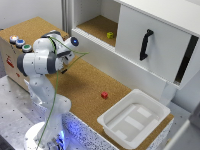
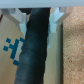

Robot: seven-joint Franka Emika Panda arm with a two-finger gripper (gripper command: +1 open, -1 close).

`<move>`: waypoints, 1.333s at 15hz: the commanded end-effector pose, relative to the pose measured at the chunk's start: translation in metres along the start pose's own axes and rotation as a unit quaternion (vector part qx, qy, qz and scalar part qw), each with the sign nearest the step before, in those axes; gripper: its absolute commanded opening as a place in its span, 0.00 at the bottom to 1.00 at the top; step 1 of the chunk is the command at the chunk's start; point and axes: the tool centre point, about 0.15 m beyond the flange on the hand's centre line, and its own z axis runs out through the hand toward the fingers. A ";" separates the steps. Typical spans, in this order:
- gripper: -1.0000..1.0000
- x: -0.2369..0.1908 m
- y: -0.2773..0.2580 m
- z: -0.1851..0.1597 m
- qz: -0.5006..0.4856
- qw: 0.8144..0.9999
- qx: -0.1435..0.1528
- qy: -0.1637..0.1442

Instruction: Go open the drawer

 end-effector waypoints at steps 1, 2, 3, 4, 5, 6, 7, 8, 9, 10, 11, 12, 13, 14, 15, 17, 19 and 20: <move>0.00 0.011 -0.001 0.008 0.000 1.000 -0.030 -0.009; 0.00 0.011 0.000 0.006 0.001 1.000 -0.029 -0.008; 0.00 0.010 0.002 0.005 0.003 1.000 -0.029 -0.007; 0.00 0.009 0.005 0.003 0.005 1.000 -0.028 -0.007; 0.00 0.008 0.009 0.002 0.007 1.000 -0.029 -0.006; 0.00 0.007 0.013 0.000 0.008 1.000 -0.027 -0.005; 0.00 0.006 0.017 -0.001 0.010 1.000 -0.023 -0.004; 0.00 0.005 0.022 -0.002 0.013 1.000 -0.020 -0.002; 0.00 0.005 0.027 -0.004 0.012 1.000 -0.014 -0.002; 0.00 0.006 0.032 -0.005 0.012 1.000 -0.011 -0.003; 0.00 0.006 0.037 -0.006 0.013 1.000 -0.009 -0.005; 0.00 0.007 0.041 -0.007 0.012 1.000 -0.009 -0.006; 0.00 0.008 0.044 -0.010 0.010 1.000 -0.010 -0.007; 0.00 0.010 0.049 -0.013 0.010 1.000 -0.009 -0.005; 0.00 0.010 0.052 -0.015 0.011 1.000 -0.009 -0.005; 0.00 0.011 0.059 -0.019 0.013 1.000 -0.009 -0.004; 0.00 0.010 0.067 -0.024 0.016 1.000 -0.009 -0.003; 0.00 0.010 0.070 -0.026 0.017 1.000 -0.010 -0.004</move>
